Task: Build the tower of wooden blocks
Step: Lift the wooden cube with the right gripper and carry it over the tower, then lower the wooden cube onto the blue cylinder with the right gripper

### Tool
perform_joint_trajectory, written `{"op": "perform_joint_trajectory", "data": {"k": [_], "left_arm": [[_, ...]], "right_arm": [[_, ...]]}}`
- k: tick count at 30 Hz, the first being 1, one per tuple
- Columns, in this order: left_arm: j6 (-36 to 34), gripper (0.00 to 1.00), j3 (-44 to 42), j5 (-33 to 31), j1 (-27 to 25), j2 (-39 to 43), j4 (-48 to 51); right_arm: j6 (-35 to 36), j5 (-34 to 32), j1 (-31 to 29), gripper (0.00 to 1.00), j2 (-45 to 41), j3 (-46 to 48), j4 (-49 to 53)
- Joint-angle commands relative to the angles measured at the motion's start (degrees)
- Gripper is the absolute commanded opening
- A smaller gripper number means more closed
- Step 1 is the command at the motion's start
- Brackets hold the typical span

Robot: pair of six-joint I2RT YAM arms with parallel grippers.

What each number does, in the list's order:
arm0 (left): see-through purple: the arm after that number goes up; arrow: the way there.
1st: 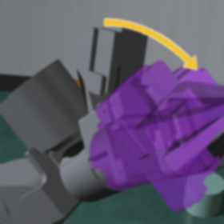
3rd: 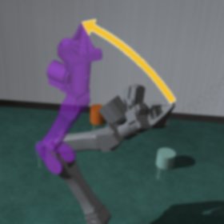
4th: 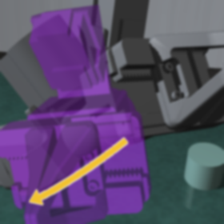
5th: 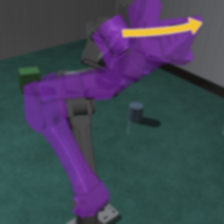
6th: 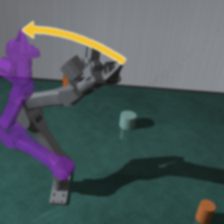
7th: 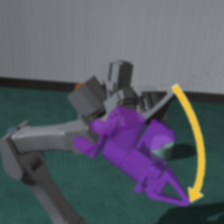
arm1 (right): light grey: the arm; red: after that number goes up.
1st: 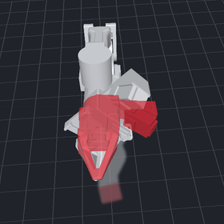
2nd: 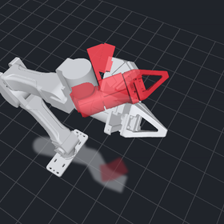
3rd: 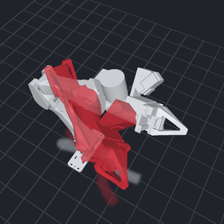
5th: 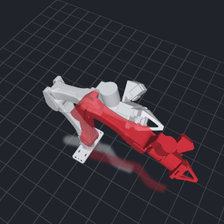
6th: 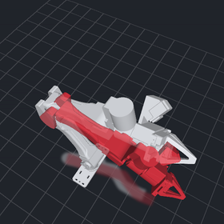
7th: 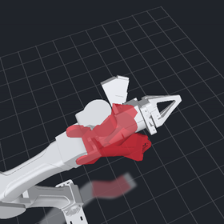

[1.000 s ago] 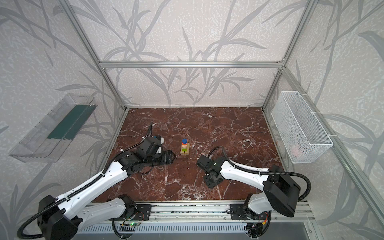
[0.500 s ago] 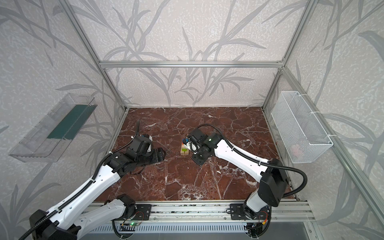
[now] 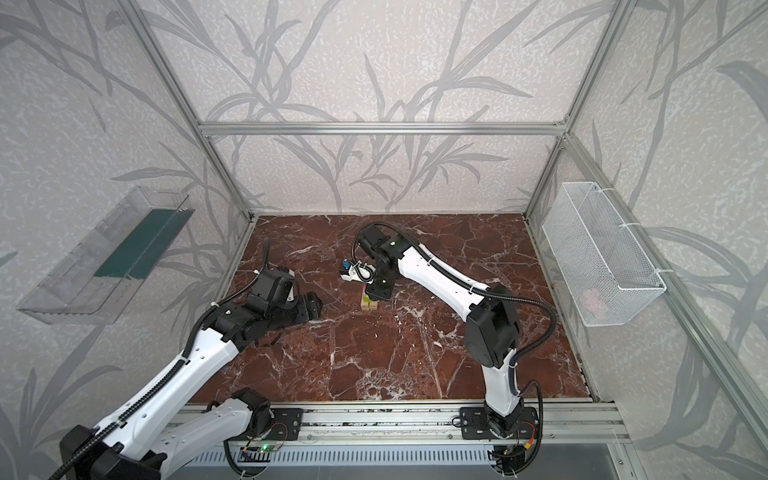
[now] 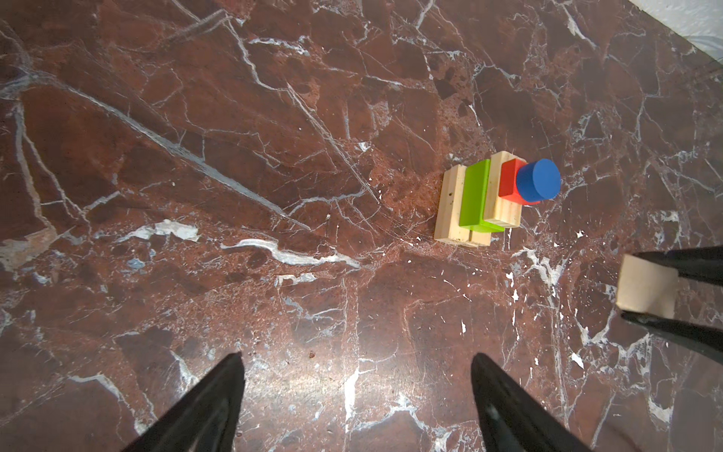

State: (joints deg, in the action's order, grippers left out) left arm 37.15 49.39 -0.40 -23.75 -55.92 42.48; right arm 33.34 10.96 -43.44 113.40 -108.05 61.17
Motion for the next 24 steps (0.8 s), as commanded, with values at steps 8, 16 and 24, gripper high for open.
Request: {"op": "perform_joint_trajectory", "data": {"k": [8,16,24], "left_arm": [[-0.58,0.88,-0.95,-4.77,1.30,4.27,1.39],[-0.93,0.88,-0.42,-5.33,1.67,5.03,2.06],[0.09,0.88,-1.57,-5.22,1.83,5.65,1.98]], "right_arm": [[14.64,1.39,2.37,0.12,13.11,-24.34,17.83],[16.66,1.10,2.40,0.14,23.05,-41.77,25.35],[17.51,-0.79,2.31,0.14,25.32,-43.00,26.56]]}}
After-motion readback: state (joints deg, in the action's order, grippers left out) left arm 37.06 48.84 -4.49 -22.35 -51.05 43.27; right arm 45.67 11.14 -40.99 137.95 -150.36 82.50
